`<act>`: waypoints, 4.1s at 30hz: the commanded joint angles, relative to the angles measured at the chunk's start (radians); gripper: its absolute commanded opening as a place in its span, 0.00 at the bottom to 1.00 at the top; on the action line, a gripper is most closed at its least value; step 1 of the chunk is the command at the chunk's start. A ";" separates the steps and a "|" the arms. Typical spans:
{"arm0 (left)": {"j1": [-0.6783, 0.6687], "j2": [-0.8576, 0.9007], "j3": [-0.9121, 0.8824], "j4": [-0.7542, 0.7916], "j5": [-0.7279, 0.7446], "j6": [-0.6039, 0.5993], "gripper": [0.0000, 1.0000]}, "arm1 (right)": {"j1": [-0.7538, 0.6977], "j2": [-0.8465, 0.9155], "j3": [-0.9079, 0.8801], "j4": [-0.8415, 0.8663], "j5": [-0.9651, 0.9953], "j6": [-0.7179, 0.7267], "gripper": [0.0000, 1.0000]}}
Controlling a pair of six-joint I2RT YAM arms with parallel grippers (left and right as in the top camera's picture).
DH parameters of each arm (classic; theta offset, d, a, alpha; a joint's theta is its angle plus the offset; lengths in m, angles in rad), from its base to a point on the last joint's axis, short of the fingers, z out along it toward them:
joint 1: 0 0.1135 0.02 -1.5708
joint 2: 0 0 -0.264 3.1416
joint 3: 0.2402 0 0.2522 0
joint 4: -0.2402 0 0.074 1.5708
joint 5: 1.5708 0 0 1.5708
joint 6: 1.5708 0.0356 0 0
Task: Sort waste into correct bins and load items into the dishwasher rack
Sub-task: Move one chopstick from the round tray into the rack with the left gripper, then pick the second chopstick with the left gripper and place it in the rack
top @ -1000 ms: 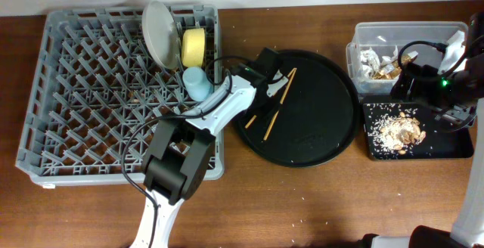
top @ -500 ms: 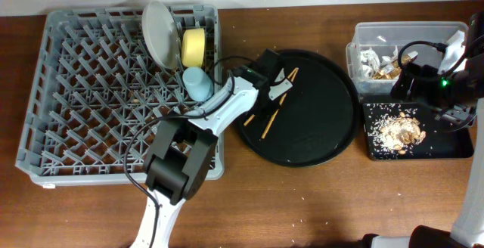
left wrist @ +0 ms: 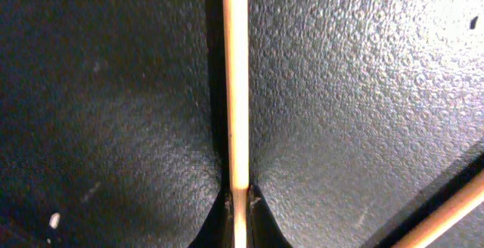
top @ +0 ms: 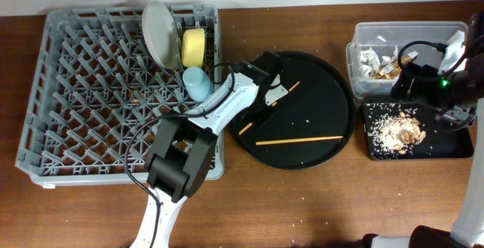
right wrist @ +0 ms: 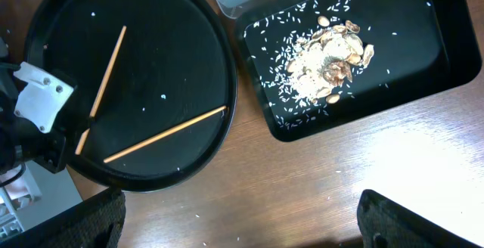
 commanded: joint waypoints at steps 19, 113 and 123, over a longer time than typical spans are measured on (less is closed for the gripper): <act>0.317 -0.309 0.584 -0.690 -0.127 -0.388 0.01 | -0.004 0.002 0.011 0.001 0.012 0.004 0.98; 0.374 -0.348 0.450 -0.686 -0.171 -0.514 0.00 | -0.004 0.002 0.011 0.001 0.012 0.005 0.98; 0.434 -0.348 -0.160 -0.272 -0.229 -0.499 0.00 | -0.004 0.002 0.011 0.001 0.012 0.004 0.98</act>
